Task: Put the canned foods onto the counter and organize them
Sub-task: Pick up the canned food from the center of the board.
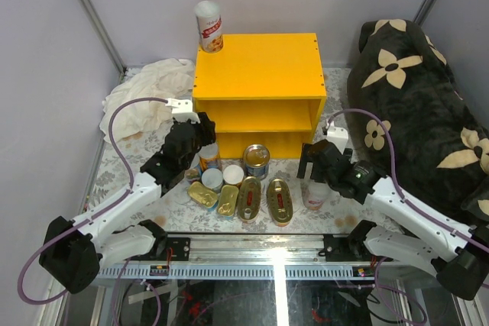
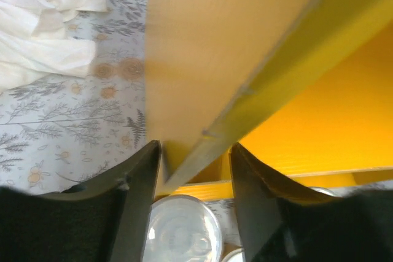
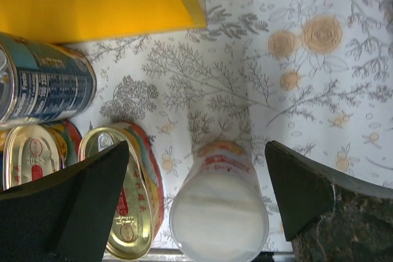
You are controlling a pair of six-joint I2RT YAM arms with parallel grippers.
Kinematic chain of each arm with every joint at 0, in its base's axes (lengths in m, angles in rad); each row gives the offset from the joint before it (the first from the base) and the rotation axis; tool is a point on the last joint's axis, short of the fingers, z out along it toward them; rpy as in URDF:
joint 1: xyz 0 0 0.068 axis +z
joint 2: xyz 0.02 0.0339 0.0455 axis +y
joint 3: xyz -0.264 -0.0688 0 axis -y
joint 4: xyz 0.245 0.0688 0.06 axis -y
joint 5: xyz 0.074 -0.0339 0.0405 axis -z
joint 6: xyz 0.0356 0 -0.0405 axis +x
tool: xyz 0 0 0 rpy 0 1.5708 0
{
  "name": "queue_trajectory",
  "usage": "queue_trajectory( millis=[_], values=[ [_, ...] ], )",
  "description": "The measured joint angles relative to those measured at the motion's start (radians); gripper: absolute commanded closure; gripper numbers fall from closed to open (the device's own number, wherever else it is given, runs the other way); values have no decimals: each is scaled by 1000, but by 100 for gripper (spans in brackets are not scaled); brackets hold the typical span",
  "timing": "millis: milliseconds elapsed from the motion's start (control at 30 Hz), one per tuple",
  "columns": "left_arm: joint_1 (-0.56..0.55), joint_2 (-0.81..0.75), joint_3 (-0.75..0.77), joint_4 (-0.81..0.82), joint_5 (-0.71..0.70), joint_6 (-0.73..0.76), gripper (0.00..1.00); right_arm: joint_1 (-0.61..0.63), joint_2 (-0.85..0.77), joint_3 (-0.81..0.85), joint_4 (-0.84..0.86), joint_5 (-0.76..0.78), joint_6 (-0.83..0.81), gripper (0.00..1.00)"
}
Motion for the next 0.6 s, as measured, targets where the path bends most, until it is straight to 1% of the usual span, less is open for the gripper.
queue_trajectory(
  millis=[33,100,167,267,333,400,500,600],
  values=[
    [-2,1,5,-7,5,-16,31,6,-6,-2,-15,1,20,0],
    [-6,6,13,-15,16,-36,21,21,-17,-8,-41,1,60,0],
    [-11,12,23,-19,23,-48,14,30,-16,-18,-64,2,94,0],
    [-13,22,36,-19,27,-59,6,42,-1,-47,-92,2,140,0],
    [-13,27,40,-19,27,-59,4,55,6,-80,-105,2,171,0],
    [-13,30,40,-19,27,-60,2,62,5,-111,-113,2,193,4],
    [-13,30,41,-19,27,-59,2,70,-3,-160,-99,-4,222,15],
    [-13,30,41,-19,27,-59,2,76,-17,-200,-55,-7,231,28]
  ],
)
